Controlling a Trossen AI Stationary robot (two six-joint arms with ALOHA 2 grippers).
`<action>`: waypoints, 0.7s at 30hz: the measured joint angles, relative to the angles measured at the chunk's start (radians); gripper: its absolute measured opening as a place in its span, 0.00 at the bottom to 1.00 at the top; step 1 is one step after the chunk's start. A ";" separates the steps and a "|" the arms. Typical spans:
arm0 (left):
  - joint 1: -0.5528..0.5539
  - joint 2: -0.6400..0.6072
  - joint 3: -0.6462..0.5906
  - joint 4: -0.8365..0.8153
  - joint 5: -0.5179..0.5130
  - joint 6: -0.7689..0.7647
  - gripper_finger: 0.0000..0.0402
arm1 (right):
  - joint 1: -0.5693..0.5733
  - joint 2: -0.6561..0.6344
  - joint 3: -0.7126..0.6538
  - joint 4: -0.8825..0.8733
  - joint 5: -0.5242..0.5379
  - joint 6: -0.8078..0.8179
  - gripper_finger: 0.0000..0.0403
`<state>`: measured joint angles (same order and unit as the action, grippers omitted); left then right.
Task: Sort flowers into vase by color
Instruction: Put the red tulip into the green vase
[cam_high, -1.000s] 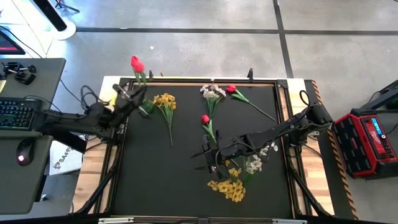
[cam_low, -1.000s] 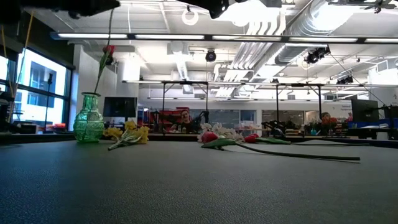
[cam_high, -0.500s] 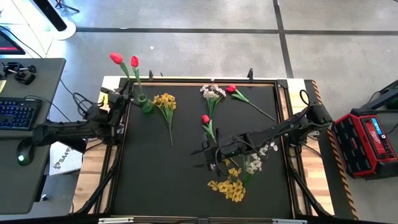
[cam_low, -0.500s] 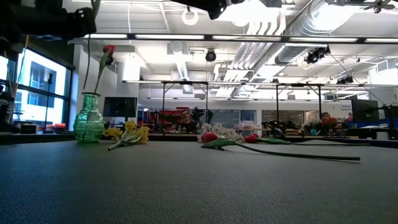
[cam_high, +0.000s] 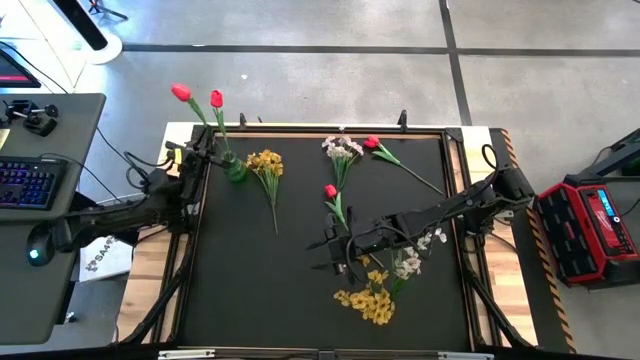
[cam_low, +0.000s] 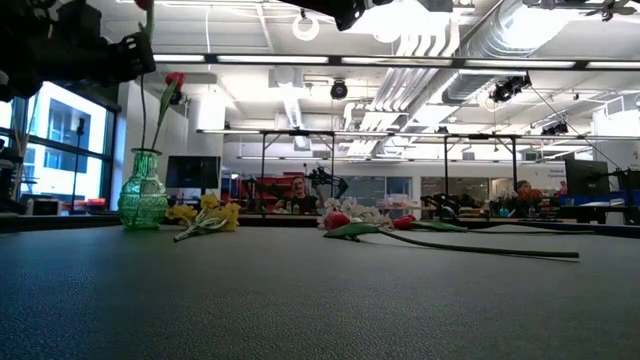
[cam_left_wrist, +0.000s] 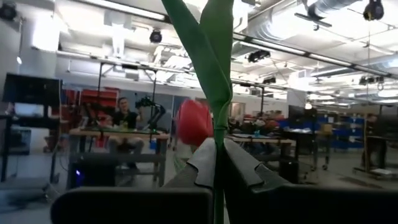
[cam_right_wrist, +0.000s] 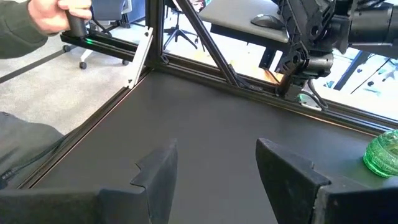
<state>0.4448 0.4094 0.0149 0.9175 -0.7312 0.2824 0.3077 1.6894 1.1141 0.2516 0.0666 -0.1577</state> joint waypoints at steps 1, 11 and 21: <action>0.010 0.000 -0.004 -0.006 0.004 -0.031 0.00 | 0.000 0.000 0.000 0.000 0.000 0.000 0.51; 0.040 0.001 -0.004 -0.066 -0.011 -0.159 0.10 | 0.000 0.000 0.000 0.000 -0.005 0.000 0.51; 0.040 0.001 -0.002 -0.142 -0.015 -0.195 0.31 | 0.000 0.000 0.000 0.000 -0.004 0.000 0.51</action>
<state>0.4843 0.4103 0.0131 0.7758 -0.7464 0.0877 0.3077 1.6894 1.1141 0.2516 0.0628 -0.1574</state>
